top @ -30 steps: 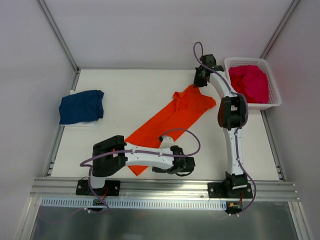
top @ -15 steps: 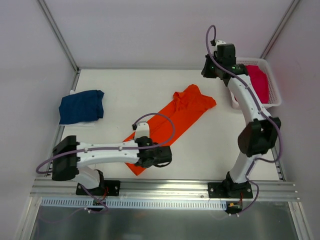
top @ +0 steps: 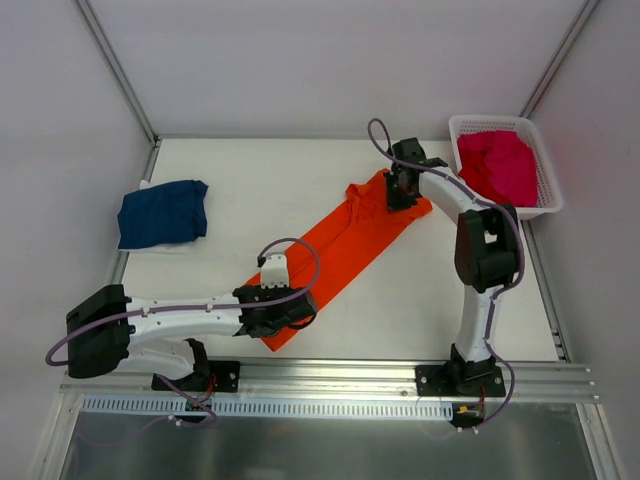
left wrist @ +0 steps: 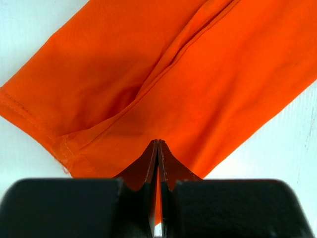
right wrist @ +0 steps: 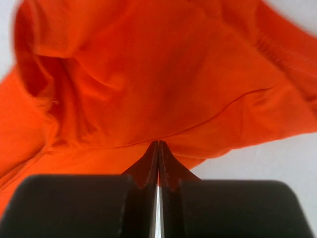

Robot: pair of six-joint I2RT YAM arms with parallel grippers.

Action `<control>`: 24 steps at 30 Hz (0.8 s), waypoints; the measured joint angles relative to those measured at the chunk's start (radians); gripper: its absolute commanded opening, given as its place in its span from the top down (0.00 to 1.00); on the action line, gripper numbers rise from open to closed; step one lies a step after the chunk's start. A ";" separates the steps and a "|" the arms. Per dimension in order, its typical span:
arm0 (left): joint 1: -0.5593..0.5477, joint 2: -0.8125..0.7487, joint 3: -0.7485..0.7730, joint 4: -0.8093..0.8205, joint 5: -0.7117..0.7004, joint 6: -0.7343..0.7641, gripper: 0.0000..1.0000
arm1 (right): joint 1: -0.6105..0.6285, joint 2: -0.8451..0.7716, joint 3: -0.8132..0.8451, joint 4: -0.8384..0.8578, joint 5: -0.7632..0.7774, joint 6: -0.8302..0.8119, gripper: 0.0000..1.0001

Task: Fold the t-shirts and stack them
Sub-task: Fold the tshirt

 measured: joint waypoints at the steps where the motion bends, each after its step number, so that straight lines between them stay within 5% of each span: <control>1: 0.011 0.000 -0.008 0.017 0.008 0.009 1.00 | 0.004 0.026 0.001 -0.011 0.001 0.000 1.00; 24: 0.043 0.200 0.012 0.123 0.084 0.070 1.00 | 0.016 0.210 0.218 -0.100 0.097 -0.001 1.00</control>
